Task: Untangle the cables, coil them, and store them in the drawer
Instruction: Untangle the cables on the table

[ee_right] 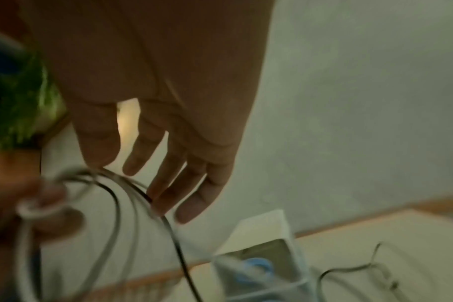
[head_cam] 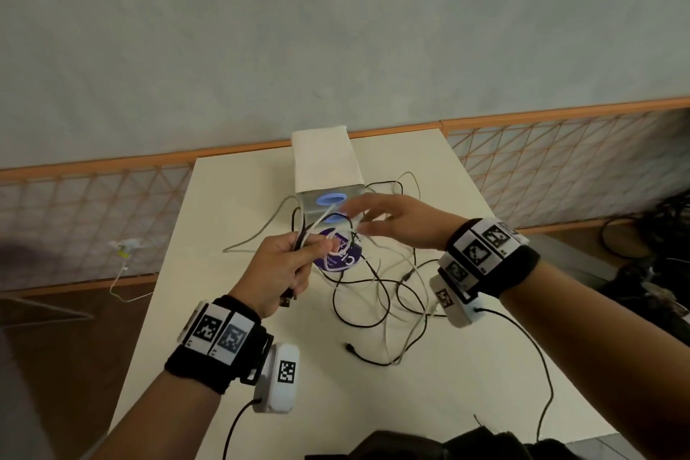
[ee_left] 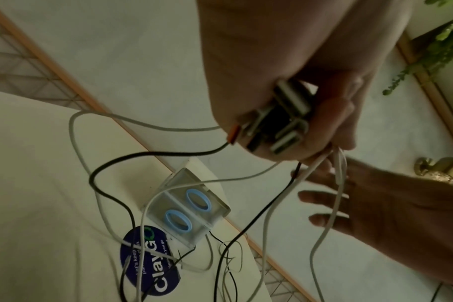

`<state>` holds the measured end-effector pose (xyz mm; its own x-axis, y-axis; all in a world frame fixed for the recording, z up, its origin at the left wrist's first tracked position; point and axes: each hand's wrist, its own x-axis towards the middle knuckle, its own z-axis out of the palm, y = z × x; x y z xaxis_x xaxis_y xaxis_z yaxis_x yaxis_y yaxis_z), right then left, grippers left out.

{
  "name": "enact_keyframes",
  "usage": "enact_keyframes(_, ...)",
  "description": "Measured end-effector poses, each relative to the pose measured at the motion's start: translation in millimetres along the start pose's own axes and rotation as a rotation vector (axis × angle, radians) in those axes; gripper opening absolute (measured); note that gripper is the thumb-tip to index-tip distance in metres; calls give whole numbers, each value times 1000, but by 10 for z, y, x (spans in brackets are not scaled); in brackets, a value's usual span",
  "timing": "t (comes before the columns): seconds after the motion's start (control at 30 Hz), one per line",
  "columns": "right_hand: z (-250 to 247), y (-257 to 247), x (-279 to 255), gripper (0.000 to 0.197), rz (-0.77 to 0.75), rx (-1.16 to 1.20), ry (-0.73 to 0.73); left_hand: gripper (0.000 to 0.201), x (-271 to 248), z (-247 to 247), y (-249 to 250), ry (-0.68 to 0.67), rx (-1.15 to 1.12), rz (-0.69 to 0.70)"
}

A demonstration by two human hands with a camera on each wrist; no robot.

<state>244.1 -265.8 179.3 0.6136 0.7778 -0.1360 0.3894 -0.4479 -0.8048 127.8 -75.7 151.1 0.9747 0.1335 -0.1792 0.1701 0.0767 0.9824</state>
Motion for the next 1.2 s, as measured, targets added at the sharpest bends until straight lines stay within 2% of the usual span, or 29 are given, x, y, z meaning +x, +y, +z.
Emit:
enact_keyframes(0.07,54,-119,2,19,-84,13,6,14,11,25,20,13,-9,-26)
enact_keyframes(0.13,99,-130,9,17,-183,-43,96,31,29,29,31,42,-33,-39)
enact_keyframes(0.2,135,-104,3,15,-244,61,196,29,44,39,46,79,-100,-37)
enact_keyframes(0.27,188,-83,-2,13,-247,223,270,19,59,85,44,124,-189,-29)
enact_keyframes(0.37,293,-49,-38,13,-241,384,375,14,87,182,26,233,-263,-19)
enact_keyframes(0.47,243,20,-156,9,-201,514,455,27,136,11,23,403,-288,-105)
enact_keyframes(0.53,127,49,-223,7,-122,560,408,30,155,-156,19,382,-248,-82)
enact_keyframes(0.63,91,8,-205,11,-61,458,253,12,86,-107,99,159,-133,17)
enact_keyframes(0.73,133,-64,-106,13,-72,430,179,22,61,34,122,-8,-63,14)
enact_keyframes(0.93,173,-83,-60,10,-56,369,54,5,35,-4,151,-78,76,-54)
enact_keyframes(1.03,115,-42,-118,5,-60,294,19,6,58,-114,161,-32,-93,-85)
enact_keyframes(1.1,59,24,-158,2,-45,236,-90,10,54,-135,148,-25,-213,-104)
enact_keyframes(1.2,166,21,-154,18,5,252,-200,10,36,7,62,-7,-304,-151)
